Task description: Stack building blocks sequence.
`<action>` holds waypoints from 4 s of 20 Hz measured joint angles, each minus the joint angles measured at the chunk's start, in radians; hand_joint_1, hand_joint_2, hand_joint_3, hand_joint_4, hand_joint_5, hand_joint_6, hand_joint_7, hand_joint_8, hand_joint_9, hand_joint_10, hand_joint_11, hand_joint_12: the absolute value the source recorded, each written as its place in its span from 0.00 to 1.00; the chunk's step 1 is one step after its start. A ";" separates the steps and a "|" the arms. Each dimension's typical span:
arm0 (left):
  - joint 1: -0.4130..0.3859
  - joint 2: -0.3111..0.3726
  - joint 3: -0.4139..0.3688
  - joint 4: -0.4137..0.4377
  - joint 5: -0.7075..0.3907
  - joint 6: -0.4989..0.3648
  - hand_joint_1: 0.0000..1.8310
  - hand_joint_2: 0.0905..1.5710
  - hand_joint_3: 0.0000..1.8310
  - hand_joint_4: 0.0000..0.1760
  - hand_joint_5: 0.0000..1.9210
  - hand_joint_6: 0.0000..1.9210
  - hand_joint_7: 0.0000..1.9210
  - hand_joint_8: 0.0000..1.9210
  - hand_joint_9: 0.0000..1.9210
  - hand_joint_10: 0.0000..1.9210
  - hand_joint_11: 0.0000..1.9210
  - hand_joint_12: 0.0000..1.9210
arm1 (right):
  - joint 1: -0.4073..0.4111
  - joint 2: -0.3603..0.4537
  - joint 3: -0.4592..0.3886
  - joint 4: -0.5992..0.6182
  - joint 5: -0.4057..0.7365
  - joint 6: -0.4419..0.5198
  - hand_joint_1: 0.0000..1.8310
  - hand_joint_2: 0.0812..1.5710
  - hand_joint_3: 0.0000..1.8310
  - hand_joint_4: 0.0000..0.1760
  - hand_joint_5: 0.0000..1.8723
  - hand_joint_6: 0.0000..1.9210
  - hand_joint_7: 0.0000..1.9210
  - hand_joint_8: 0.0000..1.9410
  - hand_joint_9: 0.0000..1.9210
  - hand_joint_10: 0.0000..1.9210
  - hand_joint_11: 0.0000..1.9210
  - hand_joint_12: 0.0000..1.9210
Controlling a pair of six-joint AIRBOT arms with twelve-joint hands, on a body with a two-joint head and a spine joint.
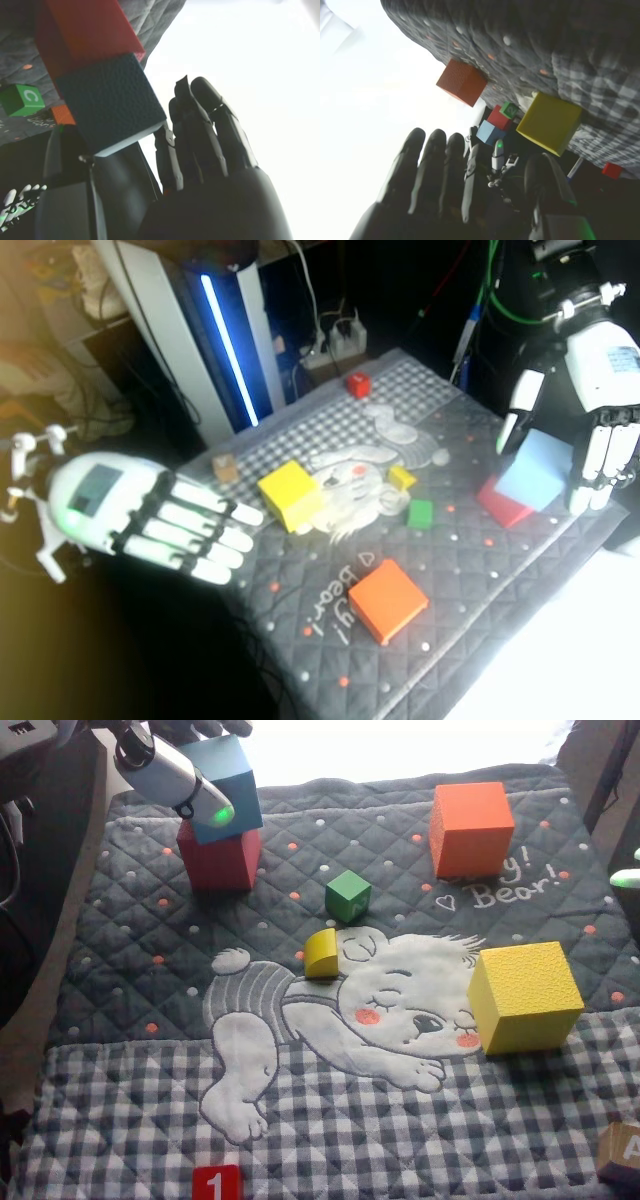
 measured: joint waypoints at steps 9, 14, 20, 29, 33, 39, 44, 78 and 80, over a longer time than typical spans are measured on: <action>0.005 0.003 -0.005 -0.044 -0.039 0.007 0.35 0.55 0.00 0.98 0.04 0.00 0.04 0.00 0.11 0.00 0.01 0.52 | 0.007 0.000 0.000 -0.001 0.000 0.000 0.43 0.76 0.00 0.51 0.21 0.00 0.18 0.00 0.14 0.00 0.00 0.15; 0.014 0.097 -0.128 -0.233 -0.153 0.188 0.23 0.57 0.00 1.00 0.00 0.00 0.00 0.00 0.00 0.00 0.00 0.06 | 0.061 -0.002 0.003 -0.004 0.025 -0.002 0.44 0.76 0.00 0.36 0.19 0.00 0.16 0.00 0.15 0.00 0.00 0.37; 0.240 0.331 -0.408 -0.322 -0.488 0.198 0.33 0.56 0.00 0.98 0.00 0.00 0.00 0.00 0.00 0.00 0.00 0.00 | 0.177 -0.026 0.014 -0.153 0.023 -0.006 0.32 0.77 0.00 0.62 0.16 0.00 0.14 0.00 0.10 0.00 0.02 0.16; 0.542 0.468 -0.611 -0.466 -0.901 0.231 0.32 0.51 0.00 0.93 0.02 0.00 0.00 0.00 0.00 0.00 0.00 0.00 | 0.315 -0.130 0.089 -0.329 -0.103 0.121 0.33 0.61 0.00 0.68 0.11 0.00 0.06 0.00 0.04 0.00 0.06 0.08; 0.608 0.477 -0.614 -0.566 -0.955 0.233 0.36 0.50 0.00 0.81 0.03 0.01 0.00 0.00 0.00 0.00 0.00 0.00 | 0.349 -0.182 0.119 -0.400 -0.206 0.153 0.31 0.60 0.00 0.98 0.07 0.00 0.05 0.00 0.04 0.00 0.05 0.07; 0.631 0.473 -0.614 -0.570 -0.965 0.231 0.39 0.51 0.00 0.80 0.05 0.01 0.00 0.00 0.00 0.00 0.00 0.00 | 0.356 -0.189 0.135 -0.412 -0.282 0.154 0.32 0.60 0.00 0.98 0.08 0.00 0.08 0.00 0.09 0.00 0.00 0.31; 0.642 0.471 -0.614 -0.580 -0.972 0.223 0.41 0.52 0.00 0.82 0.05 0.00 0.00 0.00 0.00 0.00 0.01 0.01 | 0.356 -0.204 0.144 -0.418 -0.306 0.155 0.35 0.62 0.00 0.57 0.15 0.00 0.18 0.00 0.20 0.00 0.02 0.52; 0.648 0.432 -0.592 -0.567 -0.957 0.183 0.39 0.54 0.00 0.54 0.06 0.00 0.02 0.00 0.00 0.00 0.00 0.07 | 0.800 -0.439 0.489 -0.278 -0.625 -0.010 0.71 0.65 0.00 0.00 0.55 0.37 0.63 0.42 0.69 0.41 0.58 0.68; 0.645 0.432 -0.592 -0.570 -0.954 0.182 0.39 0.54 0.00 0.61 0.07 0.00 0.02 0.00 0.00 0.00 0.00 0.07 | 0.803 -0.446 0.501 -0.273 -0.636 -0.011 0.70 0.65 0.00 0.00 0.56 0.37 0.62 0.43 0.67 0.42 0.58 0.66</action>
